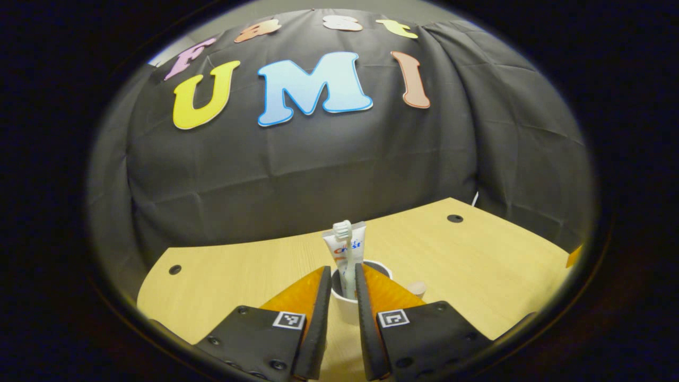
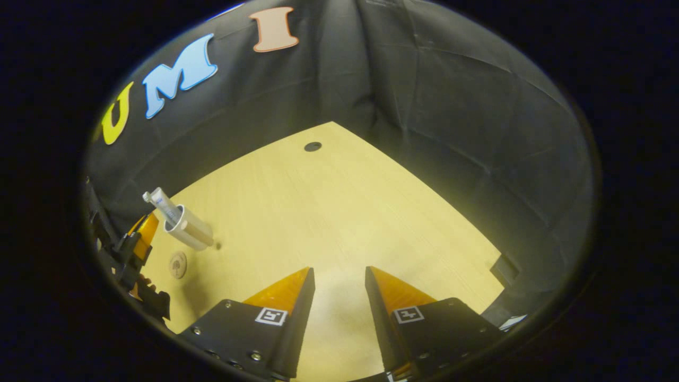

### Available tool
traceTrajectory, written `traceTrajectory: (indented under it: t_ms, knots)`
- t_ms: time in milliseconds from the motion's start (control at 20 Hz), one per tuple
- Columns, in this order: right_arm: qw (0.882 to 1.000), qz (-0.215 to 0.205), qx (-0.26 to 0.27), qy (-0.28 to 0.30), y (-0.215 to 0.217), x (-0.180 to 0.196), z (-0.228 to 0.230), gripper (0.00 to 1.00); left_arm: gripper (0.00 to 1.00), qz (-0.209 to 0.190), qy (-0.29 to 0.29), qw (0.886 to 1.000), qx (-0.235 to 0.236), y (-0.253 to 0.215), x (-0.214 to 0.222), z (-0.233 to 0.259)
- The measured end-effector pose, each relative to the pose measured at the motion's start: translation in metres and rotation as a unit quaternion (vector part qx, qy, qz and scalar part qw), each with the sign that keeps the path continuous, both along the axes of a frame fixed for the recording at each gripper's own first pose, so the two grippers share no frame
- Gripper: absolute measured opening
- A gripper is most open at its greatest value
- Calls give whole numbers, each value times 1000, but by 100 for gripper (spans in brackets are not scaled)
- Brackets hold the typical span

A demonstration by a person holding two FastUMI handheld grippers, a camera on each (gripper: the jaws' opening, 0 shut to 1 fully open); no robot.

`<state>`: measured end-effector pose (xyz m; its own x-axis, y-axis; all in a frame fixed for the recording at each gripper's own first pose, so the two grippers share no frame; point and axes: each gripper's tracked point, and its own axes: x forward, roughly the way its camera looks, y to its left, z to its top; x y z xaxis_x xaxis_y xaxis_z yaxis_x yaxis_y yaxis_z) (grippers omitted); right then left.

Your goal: Put the toothbrush and toothpaste on the desktop into the cup, then pick up the cup and place it on the coaster on the desktop.

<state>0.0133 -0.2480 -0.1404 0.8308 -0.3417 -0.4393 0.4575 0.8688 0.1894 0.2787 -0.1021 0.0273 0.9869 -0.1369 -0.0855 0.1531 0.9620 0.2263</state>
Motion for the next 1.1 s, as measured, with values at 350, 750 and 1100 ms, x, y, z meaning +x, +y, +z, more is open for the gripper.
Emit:
traceTrajectory:
  t_ms: [350,750,1100]
  knots:
    - [993,115,-37,-5,54,37,24,58,82,-12,-1,1000,-16,7,-43,21]
    - [966,240,-92,-3,118,97,62,58,98,-6,14,1000,-22,41,-104,39]
    - [933,319,-163,21,164,124,77,58,93,42,17,999,-29,101,-148,46]
